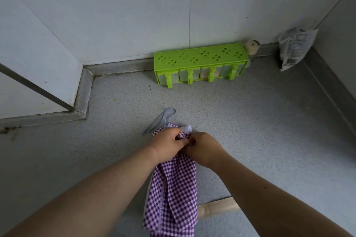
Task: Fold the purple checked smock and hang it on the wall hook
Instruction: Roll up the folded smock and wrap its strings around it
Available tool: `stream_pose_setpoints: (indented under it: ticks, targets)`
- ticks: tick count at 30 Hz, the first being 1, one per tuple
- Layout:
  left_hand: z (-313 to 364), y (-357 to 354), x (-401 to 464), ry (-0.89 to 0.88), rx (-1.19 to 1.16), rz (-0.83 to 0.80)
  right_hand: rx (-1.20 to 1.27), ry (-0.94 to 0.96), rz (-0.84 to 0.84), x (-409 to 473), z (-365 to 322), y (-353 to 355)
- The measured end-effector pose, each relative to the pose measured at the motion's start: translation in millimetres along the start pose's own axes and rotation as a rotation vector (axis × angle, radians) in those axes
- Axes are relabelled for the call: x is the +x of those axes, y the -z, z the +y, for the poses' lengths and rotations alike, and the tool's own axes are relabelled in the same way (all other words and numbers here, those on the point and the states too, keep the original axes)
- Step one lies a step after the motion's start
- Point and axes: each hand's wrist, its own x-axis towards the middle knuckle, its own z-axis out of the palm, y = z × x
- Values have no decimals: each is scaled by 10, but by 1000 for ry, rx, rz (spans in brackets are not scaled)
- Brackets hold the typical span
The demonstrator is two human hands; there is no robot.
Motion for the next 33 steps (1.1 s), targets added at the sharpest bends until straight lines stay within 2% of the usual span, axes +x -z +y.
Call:
stream_pose_setpoints:
  ticks: [3,6,12,14,17,20,22,24,28,33]
  targets:
    - [-31,0,32,32,4,18,146,-124,92,-62,32,-40]
    - [-18,-8,38,30,-26,12,99,-160,166,-82,78,-47]
    - [-22,-12,50,44,-60,13,-124,-25,315,-70,148,-133]
    - [-14,-11,44,33,-32,12,-119,25,286,-77,149,-158]
    - [-23,0,39,38,-2,1,-84,70,124,-48,140,-91]
    - [-34,12,50,43,4,-18,26,9,-73,-27,52,46]
    - [1,5,27,38,-20,-57,6,-25,-161,-14,-9,103]
    - [29,-8,14,26,-65,-68,-67,-34,-156,-2,-49,125]
    - [8,-1,29,47,-96,-45,-81,-118,-11,9,-15,125]
    - [-30,-13,36,61,-86,-40,-376,-86,-29,21,-54,184]
